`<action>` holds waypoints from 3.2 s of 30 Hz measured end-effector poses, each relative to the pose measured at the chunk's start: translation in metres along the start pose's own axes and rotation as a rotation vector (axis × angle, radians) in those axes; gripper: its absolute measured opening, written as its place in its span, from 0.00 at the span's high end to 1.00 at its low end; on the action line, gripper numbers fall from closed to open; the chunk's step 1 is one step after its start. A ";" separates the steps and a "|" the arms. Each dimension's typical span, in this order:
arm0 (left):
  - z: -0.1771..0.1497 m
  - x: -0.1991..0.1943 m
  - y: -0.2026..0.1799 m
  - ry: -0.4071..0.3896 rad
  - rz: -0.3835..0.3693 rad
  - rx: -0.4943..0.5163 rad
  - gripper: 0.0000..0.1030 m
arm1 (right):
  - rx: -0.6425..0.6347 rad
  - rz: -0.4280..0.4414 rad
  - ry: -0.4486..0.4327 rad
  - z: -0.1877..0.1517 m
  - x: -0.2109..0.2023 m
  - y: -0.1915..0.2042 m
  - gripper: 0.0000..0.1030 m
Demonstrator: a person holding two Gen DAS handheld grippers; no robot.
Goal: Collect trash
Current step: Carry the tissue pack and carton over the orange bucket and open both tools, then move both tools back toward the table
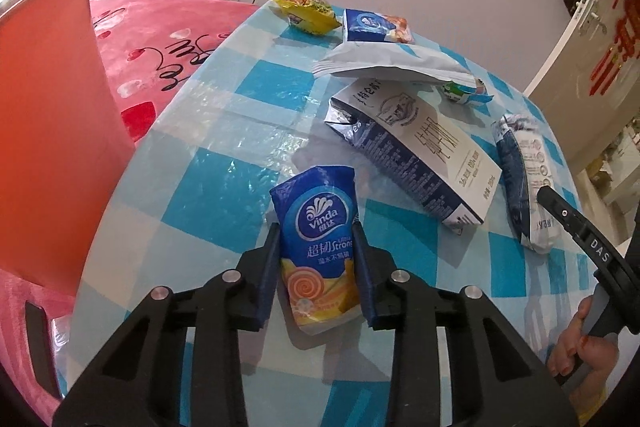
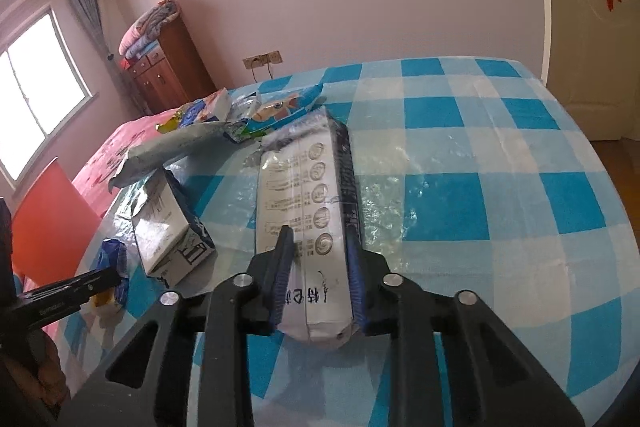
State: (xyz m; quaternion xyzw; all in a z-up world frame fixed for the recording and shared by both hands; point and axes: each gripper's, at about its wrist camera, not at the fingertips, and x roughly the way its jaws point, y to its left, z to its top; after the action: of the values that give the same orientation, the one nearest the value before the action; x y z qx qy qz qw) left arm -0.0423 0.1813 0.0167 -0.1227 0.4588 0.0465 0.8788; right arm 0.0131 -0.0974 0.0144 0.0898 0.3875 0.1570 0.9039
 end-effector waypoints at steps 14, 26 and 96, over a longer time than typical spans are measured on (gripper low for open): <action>-0.009 -0.018 0.011 -0.038 -0.054 0.022 0.66 | 0.028 -0.019 0.037 -0.006 -0.001 -0.005 0.52; -0.014 -0.024 0.012 -0.061 -0.062 0.060 0.66 | 0.004 -0.117 0.057 -0.007 0.013 0.024 0.23; 0.021 -0.155 0.195 -0.472 0.210 -0.215 0.15 | -0.270 0.498 0.020 0.055 -0.007 0.310 0.16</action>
State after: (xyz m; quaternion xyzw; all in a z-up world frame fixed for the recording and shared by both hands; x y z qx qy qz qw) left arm -0.1519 0.3797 0.1211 -0.1528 0.2438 0.2133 0.9337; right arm -0.0183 0.1879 0.1447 0.0594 0.3379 0.4254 0.8375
